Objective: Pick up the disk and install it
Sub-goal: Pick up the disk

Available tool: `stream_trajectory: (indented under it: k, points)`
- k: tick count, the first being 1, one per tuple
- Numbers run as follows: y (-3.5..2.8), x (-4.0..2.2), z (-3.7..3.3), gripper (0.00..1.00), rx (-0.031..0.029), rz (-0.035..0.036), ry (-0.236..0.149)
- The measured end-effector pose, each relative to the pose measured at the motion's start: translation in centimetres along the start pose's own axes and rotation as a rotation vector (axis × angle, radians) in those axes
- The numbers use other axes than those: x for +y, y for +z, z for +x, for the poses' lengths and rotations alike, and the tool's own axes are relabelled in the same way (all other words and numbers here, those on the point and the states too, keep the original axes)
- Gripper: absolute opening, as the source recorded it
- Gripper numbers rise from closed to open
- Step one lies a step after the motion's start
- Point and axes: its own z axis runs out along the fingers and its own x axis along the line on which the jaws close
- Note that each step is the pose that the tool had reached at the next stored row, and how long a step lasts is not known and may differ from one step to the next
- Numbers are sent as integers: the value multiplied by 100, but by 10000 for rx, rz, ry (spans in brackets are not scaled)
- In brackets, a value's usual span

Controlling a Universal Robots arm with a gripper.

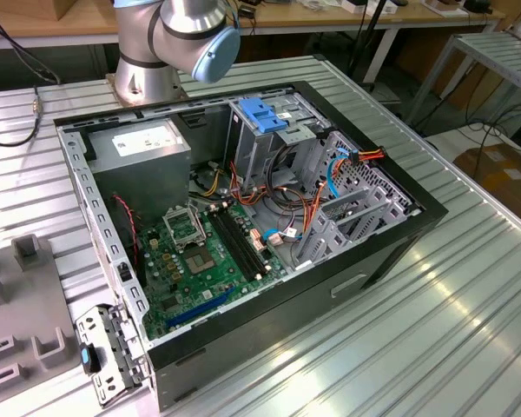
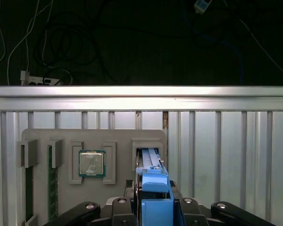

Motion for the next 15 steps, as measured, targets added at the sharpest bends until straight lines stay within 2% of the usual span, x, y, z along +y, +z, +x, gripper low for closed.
stream_trajectory:
  k: [6, 15]
  points:
    - [0, 0, 0, 37, 1, 1, 148]
    - [0, 0, 0, 37, -1, 3, 157]
